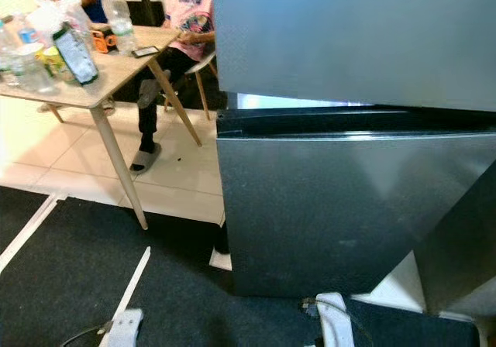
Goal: Restocking fridge
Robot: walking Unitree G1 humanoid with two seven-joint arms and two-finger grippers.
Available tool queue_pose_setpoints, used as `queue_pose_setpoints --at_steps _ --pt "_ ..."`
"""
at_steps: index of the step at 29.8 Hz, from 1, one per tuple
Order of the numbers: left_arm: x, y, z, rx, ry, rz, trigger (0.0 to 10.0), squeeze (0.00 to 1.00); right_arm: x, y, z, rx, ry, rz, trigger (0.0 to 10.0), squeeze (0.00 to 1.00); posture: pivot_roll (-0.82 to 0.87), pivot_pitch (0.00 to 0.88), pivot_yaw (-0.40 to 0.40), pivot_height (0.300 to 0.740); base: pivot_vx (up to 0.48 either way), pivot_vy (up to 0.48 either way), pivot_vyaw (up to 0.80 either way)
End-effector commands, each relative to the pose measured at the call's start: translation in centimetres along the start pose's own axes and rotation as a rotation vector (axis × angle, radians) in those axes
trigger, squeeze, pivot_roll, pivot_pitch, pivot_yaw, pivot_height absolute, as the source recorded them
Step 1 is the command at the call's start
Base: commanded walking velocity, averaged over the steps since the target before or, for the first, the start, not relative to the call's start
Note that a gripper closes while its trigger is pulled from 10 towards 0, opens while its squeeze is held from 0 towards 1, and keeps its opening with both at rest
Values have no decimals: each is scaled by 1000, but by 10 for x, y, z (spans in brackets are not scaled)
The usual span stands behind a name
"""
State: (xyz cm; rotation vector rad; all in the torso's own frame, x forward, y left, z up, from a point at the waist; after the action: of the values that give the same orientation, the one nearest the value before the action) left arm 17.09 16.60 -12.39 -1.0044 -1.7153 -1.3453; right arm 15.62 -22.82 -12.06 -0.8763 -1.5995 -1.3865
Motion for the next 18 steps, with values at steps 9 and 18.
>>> queue_pose_setpoints --at_steps 9,18 --pt "3 -11 11 19 41 20 10000 0 -2 18 5 6 17 -52 10000 0 -41 0 50 740 146 0 0" --pt "3 -11 12 -5 37 25 10000 0 -2 32 1 -41 13 -117 10000 0 -42 0 48 740 0 -244 0"
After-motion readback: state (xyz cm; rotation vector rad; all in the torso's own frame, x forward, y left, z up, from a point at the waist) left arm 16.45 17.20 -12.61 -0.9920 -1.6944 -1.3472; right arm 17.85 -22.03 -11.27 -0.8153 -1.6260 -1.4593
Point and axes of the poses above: a point about 5 cm out from each wrist's last joint towards the gripper, its own x axis pointing back from the gripper into the wrist, its own y axis along the axis of the wrist's last joint, z = x × y, the point moved 3 cm from there along -x, pointing out of the wrist towards the gripper, and after that the axes turned 6 degrees about x, right-handed, at the moved point
